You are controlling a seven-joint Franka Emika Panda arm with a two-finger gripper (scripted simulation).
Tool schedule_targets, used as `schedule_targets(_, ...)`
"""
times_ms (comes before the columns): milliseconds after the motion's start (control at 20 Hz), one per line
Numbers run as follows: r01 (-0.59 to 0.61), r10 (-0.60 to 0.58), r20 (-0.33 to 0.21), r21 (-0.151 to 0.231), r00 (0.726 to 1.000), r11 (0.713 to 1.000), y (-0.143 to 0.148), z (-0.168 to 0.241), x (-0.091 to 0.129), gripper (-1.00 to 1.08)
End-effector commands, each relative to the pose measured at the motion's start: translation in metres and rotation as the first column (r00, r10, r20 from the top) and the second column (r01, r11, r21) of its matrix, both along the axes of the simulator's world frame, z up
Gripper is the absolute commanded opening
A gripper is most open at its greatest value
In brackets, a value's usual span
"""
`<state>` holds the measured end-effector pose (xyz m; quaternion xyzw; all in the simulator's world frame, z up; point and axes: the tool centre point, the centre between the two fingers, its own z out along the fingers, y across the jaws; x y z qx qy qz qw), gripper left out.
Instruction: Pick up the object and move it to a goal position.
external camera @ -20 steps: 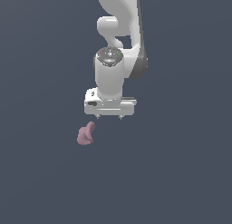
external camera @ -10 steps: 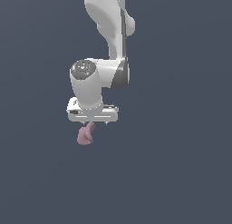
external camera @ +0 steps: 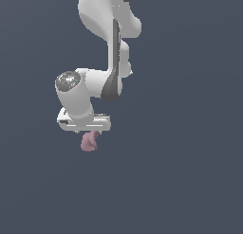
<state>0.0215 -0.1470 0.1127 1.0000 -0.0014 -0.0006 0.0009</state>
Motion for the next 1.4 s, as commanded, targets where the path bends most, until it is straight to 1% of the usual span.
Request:
schedule_targets(0,-0.002,0.002,0.001,0.002,1.0,1.0,-0.002,-0.001,0.001,1.0)
schedule_targets(250,0.0,0.0,0.0,0.001,1.0,1.0,-0.002,-0.008,0.0,1.0)
schedule_targets(650,-0.001,0.001,0.001,0.001,1.0,1.0,-0.002,-0.046,-0.001,1.0)
schedule_targets(900,-0.001,0.001,0.001,0.002,1.0,1.0,-0.003,-0.051,0.0,1.0)
schedule_targets(950,-0.001,0.001,0.001,0.002,1.0,1.0,-0.003,-0.051,0.0,-1.0)
schedule_targets(1350,-0.001,0.001,0.001,0.002,1.0,1.0,-0.003,-0.051,0.0,-1.0)
